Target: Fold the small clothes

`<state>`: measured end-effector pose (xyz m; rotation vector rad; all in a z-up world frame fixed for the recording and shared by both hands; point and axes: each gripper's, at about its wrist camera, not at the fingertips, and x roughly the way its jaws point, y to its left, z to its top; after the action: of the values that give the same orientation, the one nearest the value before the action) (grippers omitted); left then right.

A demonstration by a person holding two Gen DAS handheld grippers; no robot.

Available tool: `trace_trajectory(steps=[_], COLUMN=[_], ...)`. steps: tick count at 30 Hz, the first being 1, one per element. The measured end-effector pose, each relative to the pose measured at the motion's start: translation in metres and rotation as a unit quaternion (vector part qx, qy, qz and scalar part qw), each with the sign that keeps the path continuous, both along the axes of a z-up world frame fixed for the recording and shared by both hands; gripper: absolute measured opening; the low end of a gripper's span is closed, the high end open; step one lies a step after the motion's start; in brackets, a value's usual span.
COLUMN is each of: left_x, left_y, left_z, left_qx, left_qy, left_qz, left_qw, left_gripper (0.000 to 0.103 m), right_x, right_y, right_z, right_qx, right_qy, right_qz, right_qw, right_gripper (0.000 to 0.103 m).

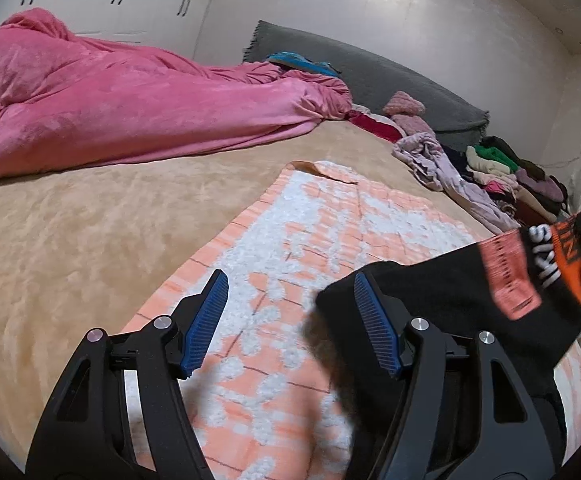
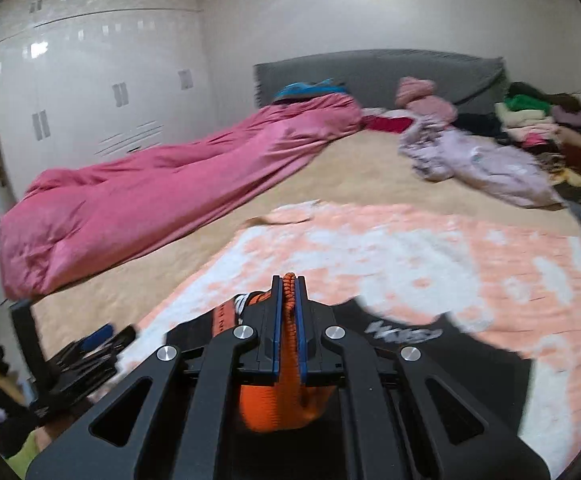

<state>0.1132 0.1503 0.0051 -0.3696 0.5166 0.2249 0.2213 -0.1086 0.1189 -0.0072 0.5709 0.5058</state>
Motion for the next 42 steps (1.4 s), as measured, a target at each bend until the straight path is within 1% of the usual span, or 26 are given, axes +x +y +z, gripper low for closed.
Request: trace_trajectory(steps=[3,5,8,10,14,17,19,21,25,27,28,29,31,35,37,39,40,42], left_x=[0.002,0.003,0.005,0.006,0.011,0.014,0.017,0.019,0.020,0.024,0.026,0.030,0.035,0.055,0.074,0.088,0.092,0.094], left_y=[-0.006,-0.011,-0.020,-0.024,-0.038,-0.048,-0.053,-0.055,-0.056,-0.057,-0.059,-0.059,-0.063,-0.071,-0.074,-0.076,-0.077,-0.080], left_z=[0.000,0.000,-0.001,-0.002,-0.007,-0.011,-0.016,-0.019,-0.021,-0.021,-0.020,-0.019,-0.017,-0.016,-0.016,-0.016,-0.015,-0.015], left_qx=[0.005,0.010,0.019,0.025,0.042,0.059,0.064,0.068,0.071,0.066,0.061,0.045,0.018,-0.007,-0.013,-0.015,-0.017,-0.008], left_qy=[-0.002,-0.002,0.000,0.003,0.012,0.019,0.030,0.037,0.044,0.049,0.053,0.057,0.059,0.077,0.104,0.116,0.112,0.102], left_qz=[-0.015,-0.026,-0.042,-0.050,-0.071,-0.083,-0.089,-0.091,-0.093,-0.097,-0.102,-0.111,-0.131,-0.140,-0.128,-0.112,-0.109,-0.108], left_qw=[0.9999,0.9996,0.9989,0.9984,0.9965,0.9946,0.9935,0.9928,0.9922,0.9918,0.9915,0.9911,0.9895,0.9871,0.9863,0.9868,0.9875,0.9889], left_gripper=[0.059,0.061,0.063,0.063,0.064,0.065,0.065,0.065,0.065,0.065,0.065,0.065,0.067,0.067,0.067,0.067,0.067,0.067], right_x=[0.011,0.016,0.024,0.028,0.038,0.047,0.049,0.045,0.042,0.039,0.038,0.039,0.031,0.020,0.017,0.016,0.016,0.019], right_y=[-0.031,-0.056,-0.095,-0.120,-0.153,-0.160,-0.159,-0.159,-0.169,-0.171,-0.173,-0.177,-0.185,-0.197,-0.199,-0.199,-0.197,-0.192], right_z=[-0.002,-0.009,-0.026,-0.040,-0.072,-0.105,-0.120,-0.129,-0.129,-0.128,-0.129,-0.131,-0.130,-0.134,-0.138,-0.137,-0.136,-0.135], right_qx=[-0.012,-0.021,-0.020,-0.012,-0.010,-0.018,-0.025,-0.026,-0.012,-0.005,0.010,0.017,0.028,0.036,0.042,0.054,0.058,0.052], right_qy=[0.001,0.010,0.032,0.052,0.093,0.142,0.157,0.162,0.161,0.167,0.174,0.180,0.175,0.178,0.181,0.178,0.177,0.177], right_qz=[-0.042,-0.078,-0.127,-0.159,-0.205,-0.210,-0.213,-0.219,-0.232,-0.227,-0.211,-0.203,-0.204,-0.198,-0.195,-0.188,-0.179,-0.173], right_qw=[0.999,0.997,0.991,0.986,0.974,0.967,0.964,0.962,0.959,0.960,0.962,0.962,0.963,0.963,0.963,0.964,0.966,0.967], right_gripper=[0.005,0.005,0.005,0.005,0.005,0.005,0.005,0.005,0.005,0.006,0.009,0.019,0.027,0.029,0.029,0.029,0.029,0.029])
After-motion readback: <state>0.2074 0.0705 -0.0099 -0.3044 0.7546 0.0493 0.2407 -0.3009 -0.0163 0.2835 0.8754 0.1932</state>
